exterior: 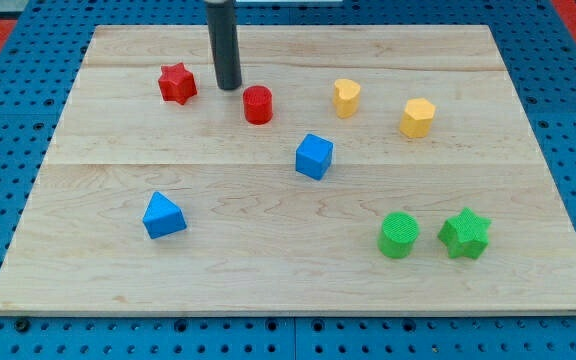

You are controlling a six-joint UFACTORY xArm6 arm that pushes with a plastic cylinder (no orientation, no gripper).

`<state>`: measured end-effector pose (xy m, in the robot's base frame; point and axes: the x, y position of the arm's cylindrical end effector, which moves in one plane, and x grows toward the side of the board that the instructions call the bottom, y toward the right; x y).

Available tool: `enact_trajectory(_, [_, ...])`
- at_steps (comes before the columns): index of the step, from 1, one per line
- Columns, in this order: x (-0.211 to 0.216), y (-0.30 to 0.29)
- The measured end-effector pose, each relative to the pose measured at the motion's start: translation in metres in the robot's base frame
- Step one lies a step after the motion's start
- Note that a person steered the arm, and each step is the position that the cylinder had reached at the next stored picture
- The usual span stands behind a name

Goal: Keep the red star diagonally bottom left of the red circle

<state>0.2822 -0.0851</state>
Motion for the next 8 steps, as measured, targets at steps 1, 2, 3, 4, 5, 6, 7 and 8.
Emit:
enact_trajectory(1, [-0.059, -0.036])
enact_trajectory(2, [-0.036, -0.096])
enact_trajectory(3, [0.014, -0.082])
enact_trajectory(4, [-0.02, -0.058])
enact_trajectory(5, [0.012, -0.044])
enact_trajectory(6, [0.058, -0.058])
enact_trajectory(7, [0.072, -0.026])
enact_trajectory(8, [0.071, -0.06])
